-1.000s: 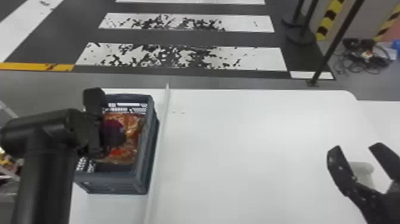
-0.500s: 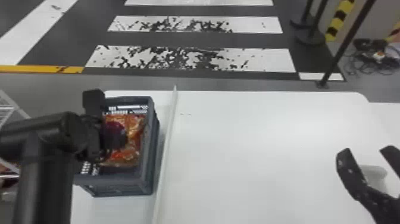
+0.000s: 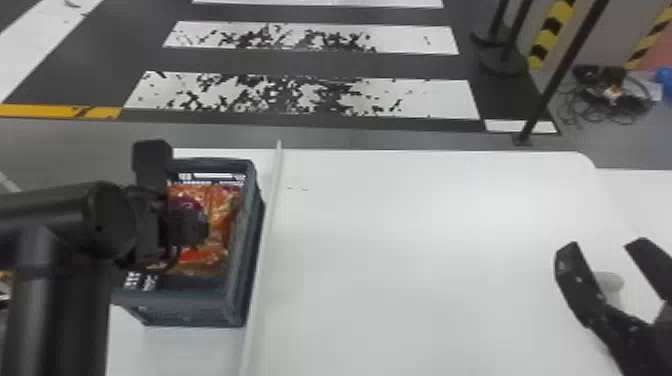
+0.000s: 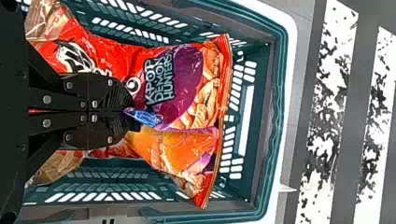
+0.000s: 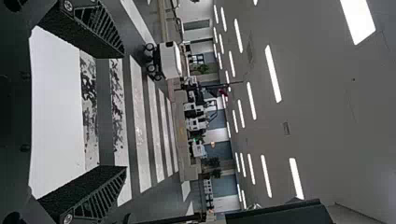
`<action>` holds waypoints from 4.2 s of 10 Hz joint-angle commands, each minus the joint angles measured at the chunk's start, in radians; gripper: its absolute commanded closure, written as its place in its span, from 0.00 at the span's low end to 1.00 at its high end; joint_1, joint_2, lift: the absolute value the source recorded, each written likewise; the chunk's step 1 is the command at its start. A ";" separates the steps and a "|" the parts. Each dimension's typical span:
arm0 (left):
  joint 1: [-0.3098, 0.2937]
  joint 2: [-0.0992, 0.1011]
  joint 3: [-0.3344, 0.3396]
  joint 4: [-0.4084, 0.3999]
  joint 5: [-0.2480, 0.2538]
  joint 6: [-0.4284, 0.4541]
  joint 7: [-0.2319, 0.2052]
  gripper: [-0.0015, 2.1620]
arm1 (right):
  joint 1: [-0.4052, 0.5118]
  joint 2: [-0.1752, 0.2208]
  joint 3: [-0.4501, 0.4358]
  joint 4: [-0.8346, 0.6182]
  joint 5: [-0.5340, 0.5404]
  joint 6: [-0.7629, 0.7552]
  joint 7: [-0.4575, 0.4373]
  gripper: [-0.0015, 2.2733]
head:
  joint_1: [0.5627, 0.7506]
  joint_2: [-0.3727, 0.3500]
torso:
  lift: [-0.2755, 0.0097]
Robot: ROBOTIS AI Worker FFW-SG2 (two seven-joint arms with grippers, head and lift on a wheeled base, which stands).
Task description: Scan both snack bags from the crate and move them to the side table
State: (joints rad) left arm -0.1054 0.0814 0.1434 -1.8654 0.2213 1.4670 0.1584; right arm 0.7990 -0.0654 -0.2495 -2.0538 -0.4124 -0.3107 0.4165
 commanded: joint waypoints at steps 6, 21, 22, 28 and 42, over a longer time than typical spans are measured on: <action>0.053 0.009 0.022 -0.123 0.017 -0.001 0.018 0.91 | -0.004 0.006 0.009 0.000 0.001 0.000 0.001 0.03 | 0.70 0.55 | 0.86; 0.190 0.015 0.010 -0.403 0.015 -0.081 0.029 0.91 | 0.003 0.007 0.012 -0.014 -0.014 0.003 0.001 0.03 | 0.70 0.54 | 0.86; 0.204 0.017 0.013 -0.428 0.017 -0.081 0.027 0.91 | 0.011 0.007 0.010 -0.025 -0.020 0.003 0.001 0.03 | 0.70 0.54 | 0.86; 0.306 0.014 0.011 -0.644 0.079 -0.063 -0.025 0.91 | 0.020 0.019 -0.008 -0.052 -0.025 0.003 -0.001 0.03 | 0.70 0.49 | 0.86; 0.237 -0.037 -0.507 -0.339 -0.010 -0.265 -0.223 0.91 | -0.057 0.047 -0.074 -0.069 -0.040 0.052 -0.002 0.03 | 0.70 0.03 | 0.86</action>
State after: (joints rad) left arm 0.1404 0.0453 -0.3459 -2.2472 0.2119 1.2427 -0.0647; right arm 0.7508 -0.0183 -0.3236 -2.1299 -0.4571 -0.2660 0.4141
